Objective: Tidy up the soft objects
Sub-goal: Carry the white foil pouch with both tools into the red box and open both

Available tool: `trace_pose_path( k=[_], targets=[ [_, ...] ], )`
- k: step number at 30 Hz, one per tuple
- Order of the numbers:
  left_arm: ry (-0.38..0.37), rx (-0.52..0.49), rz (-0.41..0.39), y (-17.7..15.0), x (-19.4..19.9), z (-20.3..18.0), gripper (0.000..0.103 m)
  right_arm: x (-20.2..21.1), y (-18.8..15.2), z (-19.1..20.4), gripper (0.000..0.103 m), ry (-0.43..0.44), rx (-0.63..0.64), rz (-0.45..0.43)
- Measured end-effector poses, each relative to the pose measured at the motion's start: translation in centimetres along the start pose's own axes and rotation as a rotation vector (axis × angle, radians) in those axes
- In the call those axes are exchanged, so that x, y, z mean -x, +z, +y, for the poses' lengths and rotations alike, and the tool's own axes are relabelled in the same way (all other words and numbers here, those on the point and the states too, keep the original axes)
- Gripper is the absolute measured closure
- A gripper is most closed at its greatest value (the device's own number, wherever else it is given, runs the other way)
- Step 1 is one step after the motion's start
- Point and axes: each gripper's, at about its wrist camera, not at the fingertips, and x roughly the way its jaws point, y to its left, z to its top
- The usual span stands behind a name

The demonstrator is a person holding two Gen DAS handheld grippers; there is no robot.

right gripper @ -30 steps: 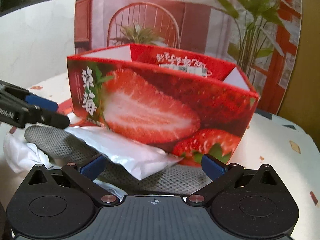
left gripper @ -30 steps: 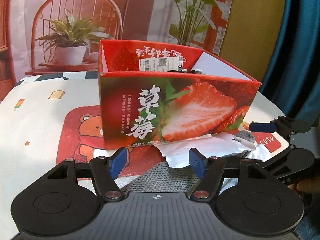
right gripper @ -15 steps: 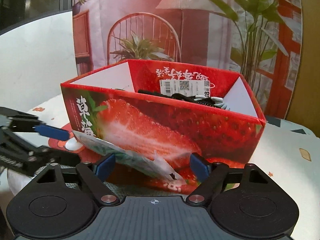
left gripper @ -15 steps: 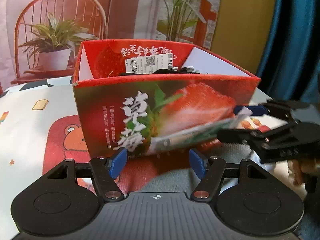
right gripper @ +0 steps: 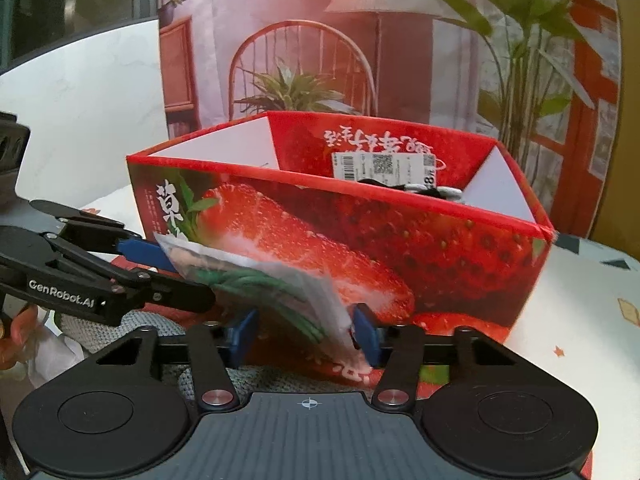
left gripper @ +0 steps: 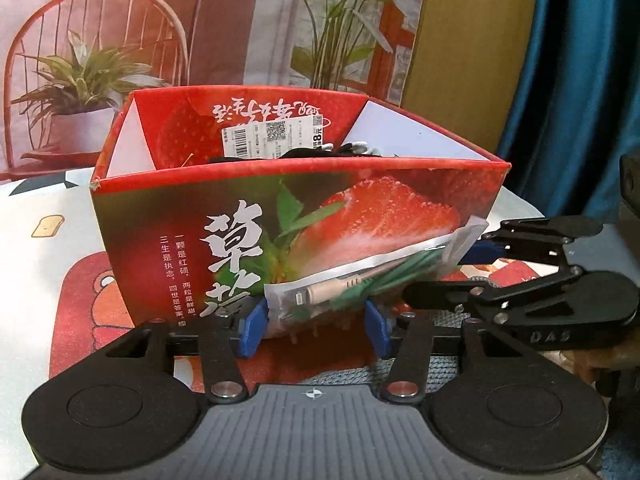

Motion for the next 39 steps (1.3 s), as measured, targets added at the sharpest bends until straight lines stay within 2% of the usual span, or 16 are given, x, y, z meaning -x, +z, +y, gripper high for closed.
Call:
trace_pose_path(
  k=[2, 4, 7, 28, 39],
  targets=[
    [0.008, 0.001, -0.001, 0.0, 0.1, -0.1, 0.053, -0.2, -0.2, 0.4, 0.063, -0.003, 0.023, -0.008],
    [0.008, 0.023, -0.008, 0.1, 0.3, 0.1, 0.055, -0.4, -0.3, 0.4, 0.073, -0.003, 0.016, -0.011],
    [0.003, 0.041, -0.035, 0.5, 1.0, 0.2, 0.055, -0.2, -0.2, 0.6, 0.076, -0.019, 0.017, -0.021],
    [0.013, 0.002, -0.229, 5.6, 9.4, -3.6, 0.055, 7.1, 5.6, 1.6, 0.077, -0.033, 0.035, -0.198],
    [0.013, 0.004, -0.283, 8.3, 11.0, -4.2, 0.055, 8.9, 8.7, 1.4, 0.077, -0.031, 0.046, -0.241]
  ],
)
